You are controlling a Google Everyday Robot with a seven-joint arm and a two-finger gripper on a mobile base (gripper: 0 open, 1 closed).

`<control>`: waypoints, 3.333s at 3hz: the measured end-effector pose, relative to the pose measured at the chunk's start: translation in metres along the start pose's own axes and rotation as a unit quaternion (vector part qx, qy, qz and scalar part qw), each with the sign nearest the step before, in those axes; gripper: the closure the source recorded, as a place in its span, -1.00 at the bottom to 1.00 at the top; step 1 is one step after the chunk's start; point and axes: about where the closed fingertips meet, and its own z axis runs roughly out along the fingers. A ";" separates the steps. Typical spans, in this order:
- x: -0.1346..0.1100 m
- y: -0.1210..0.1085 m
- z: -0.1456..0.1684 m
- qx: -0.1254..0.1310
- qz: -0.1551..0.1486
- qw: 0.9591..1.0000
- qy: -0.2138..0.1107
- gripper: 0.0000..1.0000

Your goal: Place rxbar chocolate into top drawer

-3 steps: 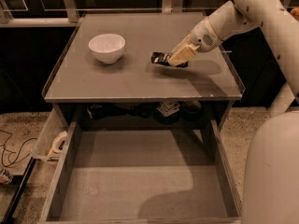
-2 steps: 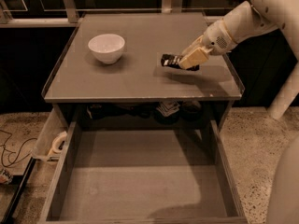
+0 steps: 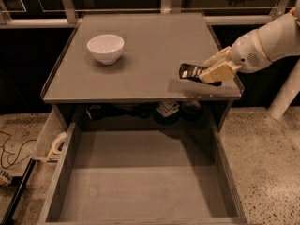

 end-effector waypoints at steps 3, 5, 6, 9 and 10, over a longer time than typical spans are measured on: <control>0.090 0.106 0.033 -0.005 0.046 0.999 0.010 1.00; 0.134 0.151 0.123 -0.042 0.042 0.998 0.026 1.00; 0.142 0.149 0.164 -0.054 0.030 0.998 0.008 1.00; 0.161 0.145 0.239 -0.083 0.080 0.992 -0.055 1.00; 0.167 0.143 0.261 -0.087 0.099 0.989 -0.070 0.62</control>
Offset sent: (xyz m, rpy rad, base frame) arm -0.1224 -0.0136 -0.0765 0.0007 0.0544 -0.0853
